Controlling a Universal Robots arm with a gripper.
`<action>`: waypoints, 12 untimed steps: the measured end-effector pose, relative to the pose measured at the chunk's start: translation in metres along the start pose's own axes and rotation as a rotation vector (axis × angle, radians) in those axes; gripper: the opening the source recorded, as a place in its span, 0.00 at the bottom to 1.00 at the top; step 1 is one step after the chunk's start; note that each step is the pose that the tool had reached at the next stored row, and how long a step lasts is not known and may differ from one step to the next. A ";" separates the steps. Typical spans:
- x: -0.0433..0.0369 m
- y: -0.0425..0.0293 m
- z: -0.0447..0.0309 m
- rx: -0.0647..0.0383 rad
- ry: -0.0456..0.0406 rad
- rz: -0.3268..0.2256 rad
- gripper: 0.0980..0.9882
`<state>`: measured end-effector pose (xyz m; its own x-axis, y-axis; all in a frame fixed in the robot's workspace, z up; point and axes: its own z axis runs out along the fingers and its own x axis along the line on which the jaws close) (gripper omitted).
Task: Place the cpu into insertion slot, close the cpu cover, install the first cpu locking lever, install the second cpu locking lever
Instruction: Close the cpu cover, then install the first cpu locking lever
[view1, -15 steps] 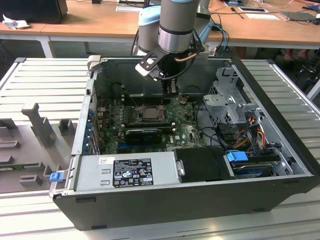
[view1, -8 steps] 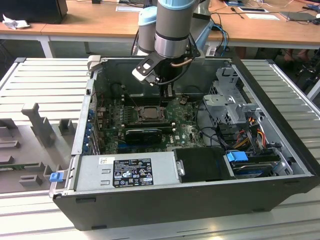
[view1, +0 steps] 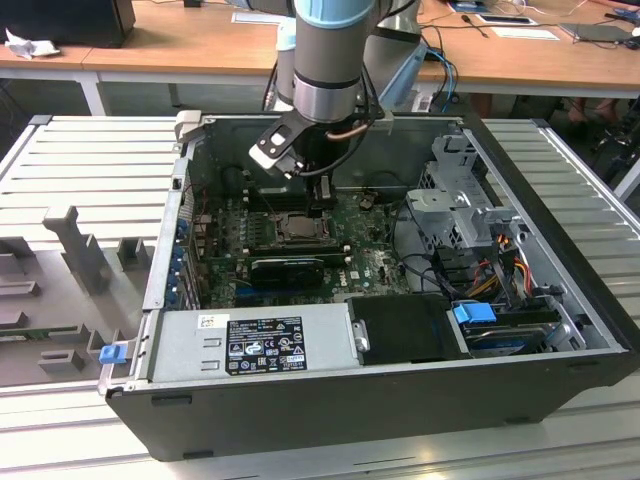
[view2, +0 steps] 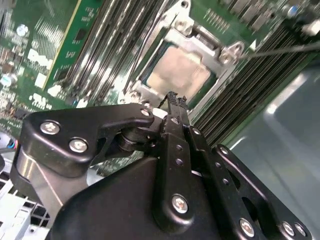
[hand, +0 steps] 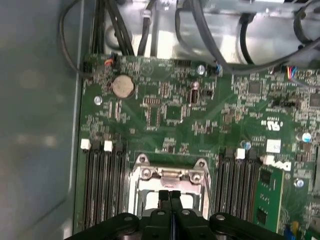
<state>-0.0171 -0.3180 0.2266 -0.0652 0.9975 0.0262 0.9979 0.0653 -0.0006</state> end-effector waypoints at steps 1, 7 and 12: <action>0.0001 -0.0014 0.0000 0.000 0.0000 -0.001 0.01; 0.0009 -0.0129 0.0001 0.000 0.0002 -0.001 0.01; 0.0015 -0.0222 0.0001 0.000 0.0001 -0.001 0.01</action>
<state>-0.0394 -0.3180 0.2266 -0.0667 0.9974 0.0263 0.9978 0.0668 -0.0006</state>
